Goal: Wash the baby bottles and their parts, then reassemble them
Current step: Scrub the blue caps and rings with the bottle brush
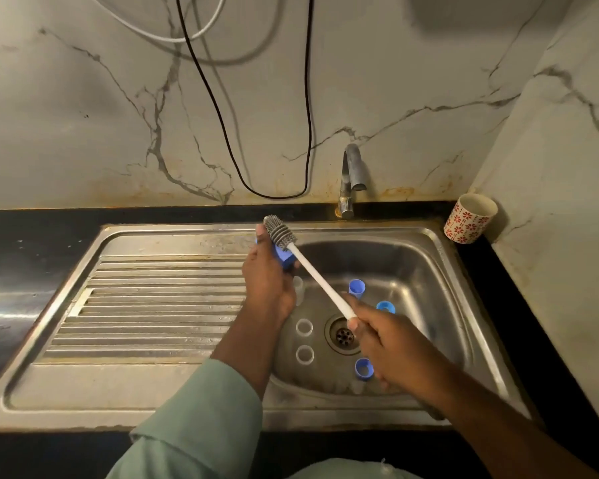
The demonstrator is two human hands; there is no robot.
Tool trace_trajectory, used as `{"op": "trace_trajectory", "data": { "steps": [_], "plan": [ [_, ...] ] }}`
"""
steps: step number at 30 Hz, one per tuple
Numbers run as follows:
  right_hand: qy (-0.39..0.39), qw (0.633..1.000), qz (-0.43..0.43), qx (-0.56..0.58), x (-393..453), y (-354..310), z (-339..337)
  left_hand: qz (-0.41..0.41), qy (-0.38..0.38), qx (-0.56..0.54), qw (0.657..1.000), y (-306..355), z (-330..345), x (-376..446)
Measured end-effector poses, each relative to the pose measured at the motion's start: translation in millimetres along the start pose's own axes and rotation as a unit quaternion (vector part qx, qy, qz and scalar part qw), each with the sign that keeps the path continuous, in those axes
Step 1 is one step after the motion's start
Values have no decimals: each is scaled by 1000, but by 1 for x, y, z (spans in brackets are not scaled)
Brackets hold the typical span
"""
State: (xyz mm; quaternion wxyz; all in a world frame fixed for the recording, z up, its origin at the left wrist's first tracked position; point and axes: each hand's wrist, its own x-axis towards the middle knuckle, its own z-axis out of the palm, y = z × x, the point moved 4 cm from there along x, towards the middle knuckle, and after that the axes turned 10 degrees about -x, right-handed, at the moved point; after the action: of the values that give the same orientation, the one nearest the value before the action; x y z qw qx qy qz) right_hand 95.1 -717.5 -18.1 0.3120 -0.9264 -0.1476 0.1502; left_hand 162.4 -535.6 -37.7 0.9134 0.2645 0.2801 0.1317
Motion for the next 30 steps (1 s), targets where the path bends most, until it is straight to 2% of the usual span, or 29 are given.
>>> {"op": "trace_trajectory", "data": {
  "steps": [5, 10, 15, 19, 23, 27, 30],
  "plan": [
    [12, 997, -26, -71, -15, 2, 1, 55, 29, -6, 998, 18, -3, 8],
    [26, 996, -5, -90, 9, -11, -5, 87, 12, 95, 992, -3, 7, -3],
    [-9, 997, -17, -76, -9, -12, -4, 92, 72, -13, 993, 16, -3, 10],
    [6, 999, 31, -43, 17, -11, -11, 48, 55, 62, 995, -6, 2, -1],
    [-13, 997, 4, -81, -8, -2, -1, 73, 97, 18, 992, 16, 1, 11],
    [5, 999, 33, -38, 9, -3, -8, 68, 45, 93, 992, 0, 13, 0],
    [12, 998, 11, -62, 4, -4, -6, 73, 44, 15, 996, 13, 16, 5]
  ]
}}
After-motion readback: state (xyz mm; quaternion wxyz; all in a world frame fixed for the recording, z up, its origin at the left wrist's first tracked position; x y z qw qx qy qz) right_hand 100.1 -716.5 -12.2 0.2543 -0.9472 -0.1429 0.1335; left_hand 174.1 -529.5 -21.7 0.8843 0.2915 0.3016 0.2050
